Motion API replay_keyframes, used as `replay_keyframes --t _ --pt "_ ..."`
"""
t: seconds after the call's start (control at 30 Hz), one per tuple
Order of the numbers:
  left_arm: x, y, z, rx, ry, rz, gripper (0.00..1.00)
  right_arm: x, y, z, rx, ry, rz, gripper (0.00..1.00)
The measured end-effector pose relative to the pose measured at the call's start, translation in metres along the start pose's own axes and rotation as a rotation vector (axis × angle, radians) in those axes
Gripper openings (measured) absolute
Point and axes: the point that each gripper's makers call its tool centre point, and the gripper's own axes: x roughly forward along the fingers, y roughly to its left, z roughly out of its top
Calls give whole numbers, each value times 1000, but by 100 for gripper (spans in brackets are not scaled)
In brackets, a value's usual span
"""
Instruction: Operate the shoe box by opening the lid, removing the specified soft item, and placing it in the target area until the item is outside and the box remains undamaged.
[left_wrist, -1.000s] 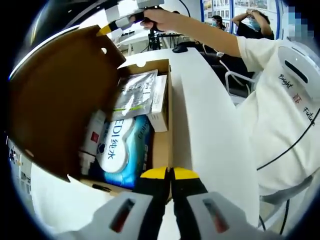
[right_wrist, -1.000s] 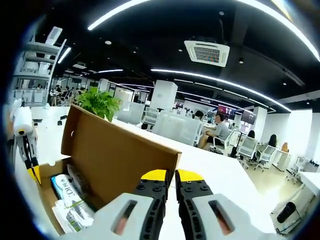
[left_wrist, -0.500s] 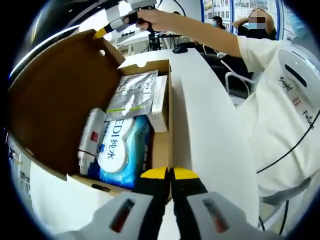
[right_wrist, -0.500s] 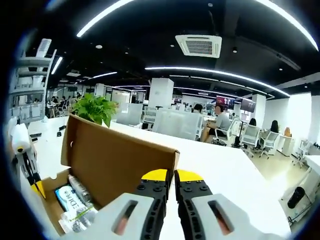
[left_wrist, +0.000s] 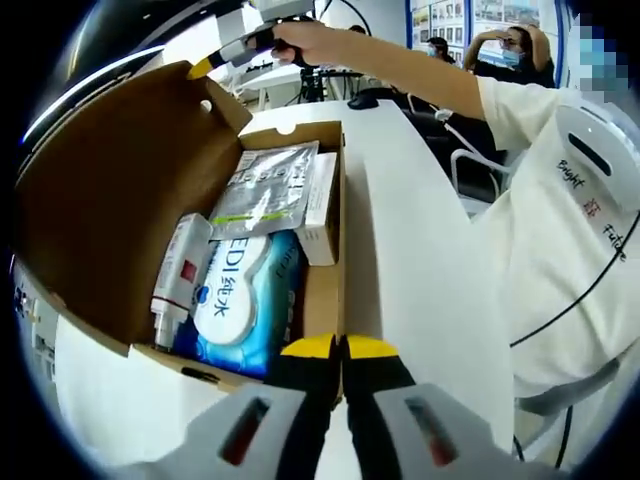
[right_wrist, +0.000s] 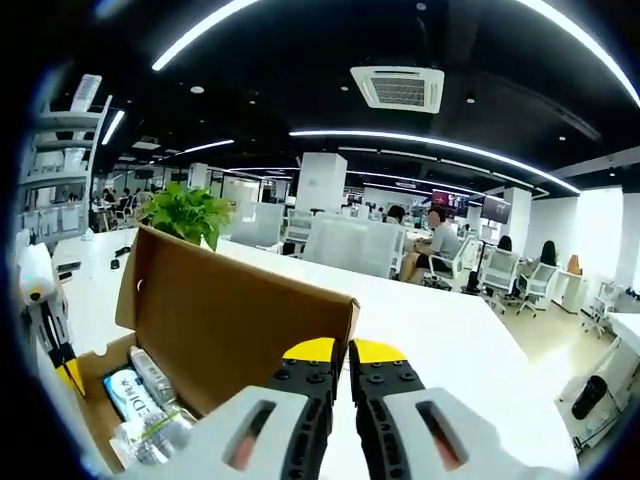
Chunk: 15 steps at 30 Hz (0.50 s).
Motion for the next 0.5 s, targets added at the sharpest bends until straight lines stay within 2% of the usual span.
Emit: replay_keyframes --t 0.4,0.5 --pt "0 0 1 5 -8 3 1 4 1 -1 -37 17 -17 3" --pt "0 0 1 4 -10 4 1 6 0 -2 -91 47 -33 3"
